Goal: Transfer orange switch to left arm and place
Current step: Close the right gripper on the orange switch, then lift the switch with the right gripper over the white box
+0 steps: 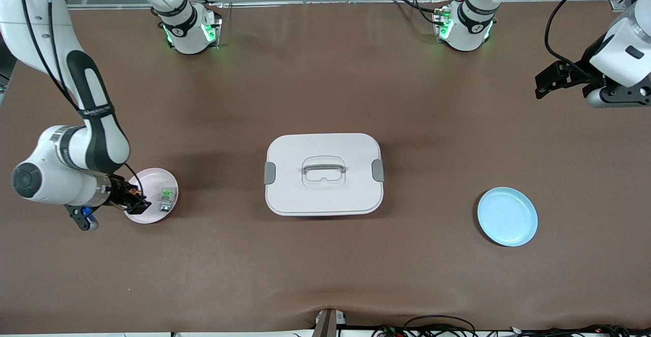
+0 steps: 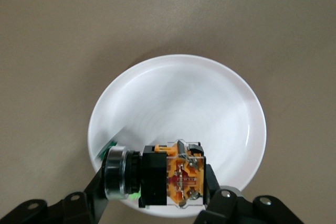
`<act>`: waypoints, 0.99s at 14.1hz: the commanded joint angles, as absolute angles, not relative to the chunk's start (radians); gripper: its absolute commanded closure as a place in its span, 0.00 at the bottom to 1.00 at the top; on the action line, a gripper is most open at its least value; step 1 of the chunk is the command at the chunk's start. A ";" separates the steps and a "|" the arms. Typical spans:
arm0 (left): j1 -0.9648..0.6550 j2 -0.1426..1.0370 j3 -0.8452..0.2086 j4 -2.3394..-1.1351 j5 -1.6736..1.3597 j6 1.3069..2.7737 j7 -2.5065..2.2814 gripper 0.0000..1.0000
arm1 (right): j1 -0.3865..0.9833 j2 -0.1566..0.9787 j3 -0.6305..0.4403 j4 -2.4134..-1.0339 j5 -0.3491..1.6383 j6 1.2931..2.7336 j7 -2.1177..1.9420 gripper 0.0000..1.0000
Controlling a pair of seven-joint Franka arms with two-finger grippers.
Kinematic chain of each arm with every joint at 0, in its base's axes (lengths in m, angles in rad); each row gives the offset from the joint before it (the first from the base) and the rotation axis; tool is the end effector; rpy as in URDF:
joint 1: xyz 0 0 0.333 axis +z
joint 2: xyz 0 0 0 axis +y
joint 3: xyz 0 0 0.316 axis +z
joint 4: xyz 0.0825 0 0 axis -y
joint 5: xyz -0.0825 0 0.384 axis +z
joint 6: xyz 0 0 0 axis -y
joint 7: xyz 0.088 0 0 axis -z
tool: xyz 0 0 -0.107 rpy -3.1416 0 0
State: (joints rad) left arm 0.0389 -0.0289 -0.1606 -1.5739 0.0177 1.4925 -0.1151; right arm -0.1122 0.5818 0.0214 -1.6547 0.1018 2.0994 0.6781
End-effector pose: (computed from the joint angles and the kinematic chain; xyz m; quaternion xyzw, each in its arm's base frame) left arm 0.5336 -0.0646 0.6320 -0.9996 0.0027 0.0249 0.0142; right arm 0.6658 -0.0572 0.2617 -0.9121 0.4013 0.0794 0.0262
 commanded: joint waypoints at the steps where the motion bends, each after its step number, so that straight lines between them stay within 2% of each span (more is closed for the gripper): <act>1: 0.037 -0.035 -0.161 -1.575 0.012 1.483 -0.103 0.00 | -0.118 0.532 0.029 -1.606 0.198 1.952 0.686 1.00; 7: 0.037 -0.035 -0.161 -1.575 0.012 1.482 -0.103 0.00 | -0.059 0.417 0.029 -1.611 0.382 1.810 0.810 1.00; 14: 0.035 -0.035 -0.166 -1.575 0.012 1.483 -0.103 0.00 | 0.145 0.354 0.029 -1.589 0.606 1.810 1.213 1.00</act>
State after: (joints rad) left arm 0.0378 -0.0289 -0.1618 -1.5744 0.0177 1.4923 -0.1150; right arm 0.0995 0.3752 0.0379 -1.5912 0.5610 1.8048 1.1173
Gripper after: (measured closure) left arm 0.000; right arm 0.273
